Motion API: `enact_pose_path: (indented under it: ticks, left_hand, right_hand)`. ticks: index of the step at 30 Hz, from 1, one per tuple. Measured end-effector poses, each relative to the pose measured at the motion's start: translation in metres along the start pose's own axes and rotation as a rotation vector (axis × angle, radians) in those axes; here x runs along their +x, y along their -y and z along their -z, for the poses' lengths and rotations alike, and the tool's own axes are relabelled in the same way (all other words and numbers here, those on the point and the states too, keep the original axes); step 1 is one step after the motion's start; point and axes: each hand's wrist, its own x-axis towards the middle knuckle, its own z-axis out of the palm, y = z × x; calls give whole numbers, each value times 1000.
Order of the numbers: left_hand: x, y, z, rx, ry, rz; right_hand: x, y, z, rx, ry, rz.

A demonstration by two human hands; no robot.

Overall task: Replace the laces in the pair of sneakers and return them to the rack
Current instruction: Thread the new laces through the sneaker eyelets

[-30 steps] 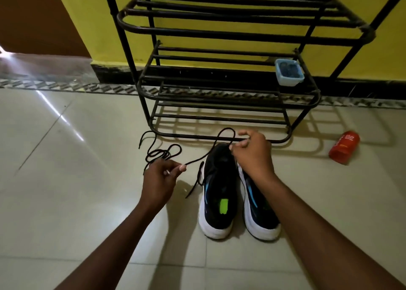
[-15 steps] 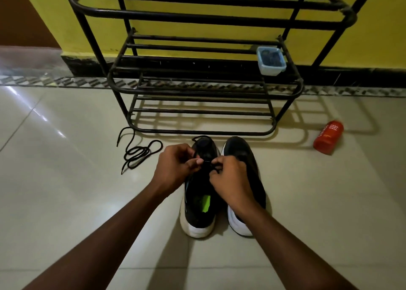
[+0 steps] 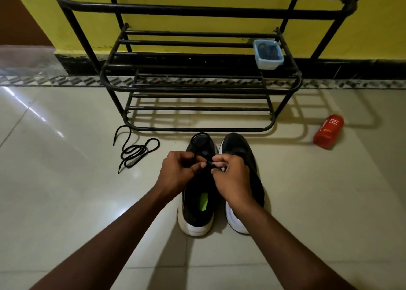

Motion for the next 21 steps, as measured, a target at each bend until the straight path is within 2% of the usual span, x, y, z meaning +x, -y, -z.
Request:
enact_pose_path:
  ticks: [6, 11, 17, 21]
  left_hand:
    - [2, -1, -5, 202, -15, -101]
    - [0, 1, -7, 156, -72, -92]
    - [0, 1, -11, 287, -76, -132]
    - [0, -1, -12, 247, -82, -113]
  right_hand:
    - [2, -3, 2, 70, 26, -18]
    - [3, -2, 2, 58, 33, 1]
    - [5, 0, 4, 44, 54, 13]
    - [7, 3, 4, 9, 48, 48]
